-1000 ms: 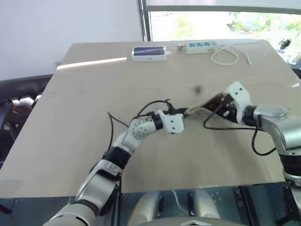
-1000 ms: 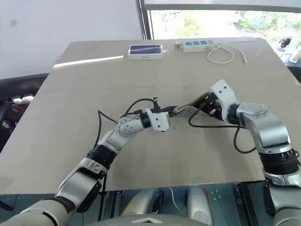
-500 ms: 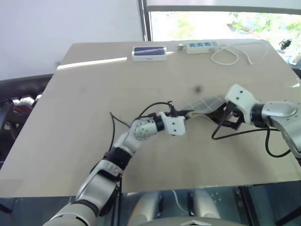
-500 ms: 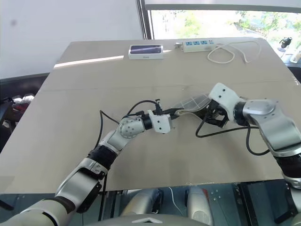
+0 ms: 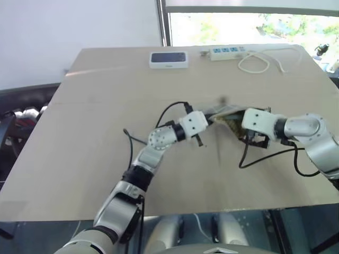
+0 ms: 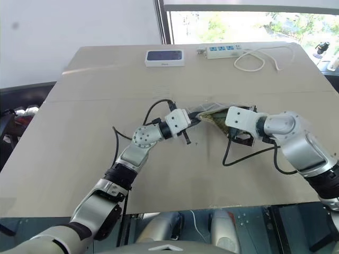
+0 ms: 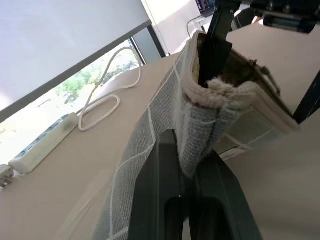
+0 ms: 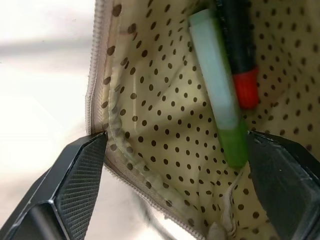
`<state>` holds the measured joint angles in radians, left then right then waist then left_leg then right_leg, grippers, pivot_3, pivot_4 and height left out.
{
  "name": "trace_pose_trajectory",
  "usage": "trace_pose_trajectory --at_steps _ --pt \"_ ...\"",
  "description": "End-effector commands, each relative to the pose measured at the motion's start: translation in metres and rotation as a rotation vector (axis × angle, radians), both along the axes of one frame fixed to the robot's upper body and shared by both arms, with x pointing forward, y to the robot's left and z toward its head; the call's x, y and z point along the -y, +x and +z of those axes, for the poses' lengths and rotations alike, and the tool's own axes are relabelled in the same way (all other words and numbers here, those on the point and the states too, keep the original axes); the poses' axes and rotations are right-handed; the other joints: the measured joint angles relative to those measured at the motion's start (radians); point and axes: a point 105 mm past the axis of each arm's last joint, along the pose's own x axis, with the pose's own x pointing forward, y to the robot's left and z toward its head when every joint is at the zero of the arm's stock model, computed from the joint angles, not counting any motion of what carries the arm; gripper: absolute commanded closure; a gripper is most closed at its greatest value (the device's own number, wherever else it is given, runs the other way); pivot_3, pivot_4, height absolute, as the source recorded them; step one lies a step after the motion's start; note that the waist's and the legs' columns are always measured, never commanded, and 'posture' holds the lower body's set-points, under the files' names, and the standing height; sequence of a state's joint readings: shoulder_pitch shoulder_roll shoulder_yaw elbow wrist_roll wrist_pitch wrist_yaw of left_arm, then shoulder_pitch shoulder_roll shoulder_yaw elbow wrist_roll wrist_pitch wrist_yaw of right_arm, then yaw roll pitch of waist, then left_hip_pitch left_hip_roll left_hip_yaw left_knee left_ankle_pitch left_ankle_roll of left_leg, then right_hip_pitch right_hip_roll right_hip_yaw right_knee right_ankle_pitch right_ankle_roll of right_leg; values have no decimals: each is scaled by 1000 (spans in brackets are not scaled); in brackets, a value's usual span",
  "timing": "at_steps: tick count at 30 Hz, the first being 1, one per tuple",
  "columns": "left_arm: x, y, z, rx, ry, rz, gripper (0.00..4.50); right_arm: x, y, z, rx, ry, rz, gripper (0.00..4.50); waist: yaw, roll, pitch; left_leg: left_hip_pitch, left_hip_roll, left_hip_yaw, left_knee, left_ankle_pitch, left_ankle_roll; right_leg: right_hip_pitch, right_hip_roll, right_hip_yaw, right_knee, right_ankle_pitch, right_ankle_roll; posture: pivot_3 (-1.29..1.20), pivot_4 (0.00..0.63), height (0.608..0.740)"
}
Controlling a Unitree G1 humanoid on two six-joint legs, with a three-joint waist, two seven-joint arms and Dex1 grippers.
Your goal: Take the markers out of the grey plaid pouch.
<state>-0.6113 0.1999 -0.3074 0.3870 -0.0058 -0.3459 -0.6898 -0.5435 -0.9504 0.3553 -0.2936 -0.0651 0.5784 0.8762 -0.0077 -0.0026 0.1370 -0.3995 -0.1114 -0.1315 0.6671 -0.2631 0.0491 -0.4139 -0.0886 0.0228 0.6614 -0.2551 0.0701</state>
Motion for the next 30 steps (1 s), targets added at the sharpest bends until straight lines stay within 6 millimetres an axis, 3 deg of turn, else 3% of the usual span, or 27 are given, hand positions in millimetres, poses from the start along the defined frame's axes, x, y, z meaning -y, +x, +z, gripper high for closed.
trace_pose_trajectory --at_steps 1,11,22,30 --pt "2 -9 13 -8 -58 -49 4500 -6 3 14 77 -40 51 20 -1 0 0 0 0 0 0 0 0 0 0 0 0 0 0 0 150 740" --pt "9 -20 4 -118 -51 -129 4500 -7 7 24 141 -182 139 20 0 0 0 0 0 0 0 0 0 0 0 0 0 0 0 0 150 740" --pt "24 -29 10 -271 -137 -232 4500 -4 22 -15 102 -346 237 20 -4 0 0 1 0 1 0 0 0 0 1 1 0 0 0 0 150 740" --pt "30 -32 16 -339 -191 -266 4500 -3 31 -36 73 -364 272 20 -7 0 0 2 1 1 1 0 0 1 1 2 1 0 0 0 150 740"
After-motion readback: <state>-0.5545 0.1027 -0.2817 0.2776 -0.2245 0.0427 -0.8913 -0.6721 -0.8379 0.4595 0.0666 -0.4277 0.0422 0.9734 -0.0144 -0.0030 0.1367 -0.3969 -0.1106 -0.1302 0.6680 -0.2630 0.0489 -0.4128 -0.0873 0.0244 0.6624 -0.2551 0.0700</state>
